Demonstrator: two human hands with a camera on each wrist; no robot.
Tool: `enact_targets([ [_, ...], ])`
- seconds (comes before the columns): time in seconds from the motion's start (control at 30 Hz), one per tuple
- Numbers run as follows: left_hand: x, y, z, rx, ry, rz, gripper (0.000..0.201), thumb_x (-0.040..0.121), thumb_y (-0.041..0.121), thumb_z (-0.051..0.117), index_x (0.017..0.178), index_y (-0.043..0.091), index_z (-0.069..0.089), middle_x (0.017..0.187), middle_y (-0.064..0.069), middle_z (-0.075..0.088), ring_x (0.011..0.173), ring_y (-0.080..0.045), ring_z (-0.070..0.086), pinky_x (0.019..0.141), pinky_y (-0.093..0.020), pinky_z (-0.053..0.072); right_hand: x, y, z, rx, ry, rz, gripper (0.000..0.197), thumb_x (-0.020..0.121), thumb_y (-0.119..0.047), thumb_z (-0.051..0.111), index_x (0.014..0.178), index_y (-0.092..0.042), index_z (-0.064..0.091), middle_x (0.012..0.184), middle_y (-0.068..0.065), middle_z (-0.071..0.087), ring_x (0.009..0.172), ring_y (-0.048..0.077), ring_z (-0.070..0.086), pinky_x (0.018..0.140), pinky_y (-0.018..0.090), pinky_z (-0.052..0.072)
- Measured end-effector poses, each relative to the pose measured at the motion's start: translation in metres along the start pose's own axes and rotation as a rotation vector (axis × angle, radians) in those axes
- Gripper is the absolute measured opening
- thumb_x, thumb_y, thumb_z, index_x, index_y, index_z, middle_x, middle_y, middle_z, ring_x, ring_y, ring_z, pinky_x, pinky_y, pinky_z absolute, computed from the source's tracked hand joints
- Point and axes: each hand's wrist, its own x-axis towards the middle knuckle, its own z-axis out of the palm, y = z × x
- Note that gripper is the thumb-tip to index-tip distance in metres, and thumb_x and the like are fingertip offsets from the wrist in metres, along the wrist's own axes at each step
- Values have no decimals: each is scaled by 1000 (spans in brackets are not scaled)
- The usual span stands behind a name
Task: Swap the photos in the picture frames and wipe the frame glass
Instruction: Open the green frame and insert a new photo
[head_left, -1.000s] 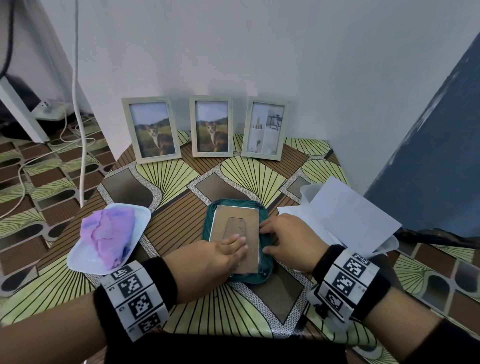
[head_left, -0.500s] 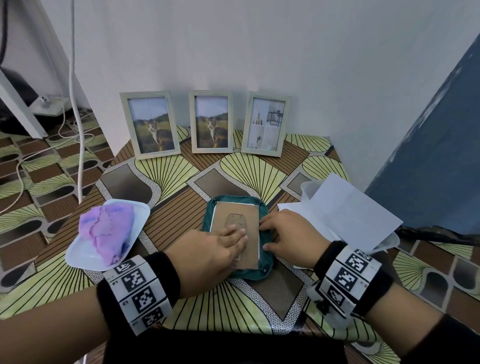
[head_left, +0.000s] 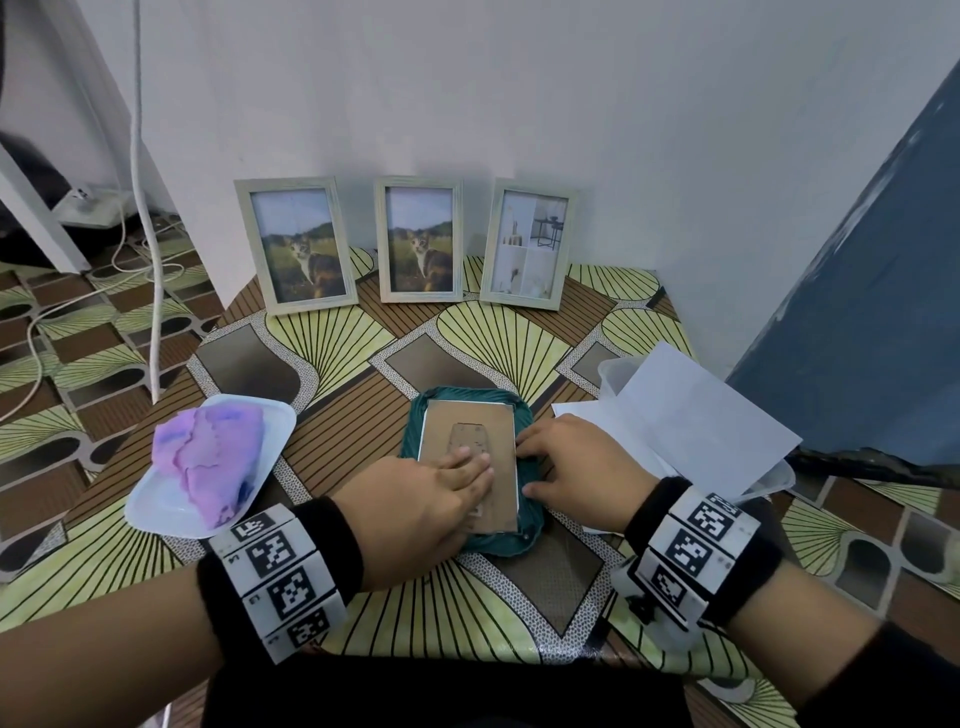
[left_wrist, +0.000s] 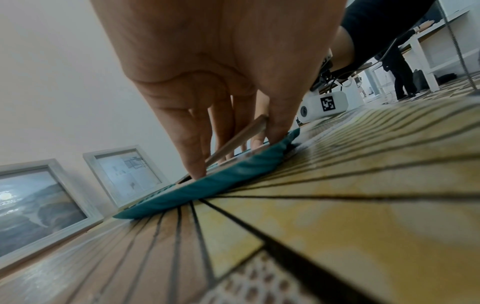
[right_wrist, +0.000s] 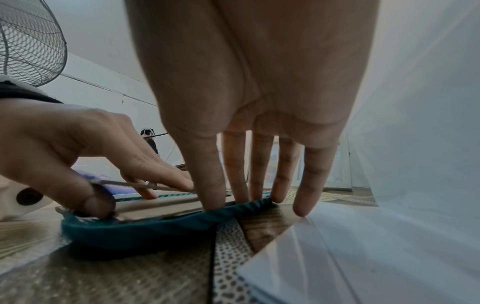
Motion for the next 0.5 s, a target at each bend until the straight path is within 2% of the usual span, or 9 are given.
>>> enact_targets([
  [0.2, 3, -2, -5, 55, -83, 42, 61, 102, 43, 24, 154, 14, 12, 162, -2, 15, 148, -18, 19, 106, -40, 44, 0, -2, 0, -26, -15, -10, 32, 86, -34, 69, 115, -22, 72, 132, -9, 59, 117, 17, 51, 97, 32, 45],
  [0.33, 9, -15, -19, -45, -218, 12, 71, 95, 58, 40, 154, 24, 18, 161, 8, 17, 146, -8, 23, 112, -37, 36, -2, -4, -4, -1, -15, 6, 30, 85, -31, 70, 113, -21, 73, 123, -6, 65, 112, 17, 56, 94, 35, 48],
  [0.4, 11, -24, -25, -181, -260, -53, 74, 89, 62, 50, 151, 30, 27, 157, 12, 30, 139, -8, 37, 111, -34, 37, -3, -5, -7, 57, 2, 21, 25, 84, -26, 68, 108, -22, 74, 112, -5, 70, 104, 16, 60, 88, 33, 51],
  [0.5, 10, -40, -27, -435, -168, -165, 64, 86, 58, 60, 143, 34, 44, 137, 15, 54, 116, -5, 55, 100, -30, 47, -2, -8, -9, 118, 102, 83, 21, 84, -22, 63, 101, -22, 76, 98, -6, 73, 90, 14, 63, 81, 28, 51],
])
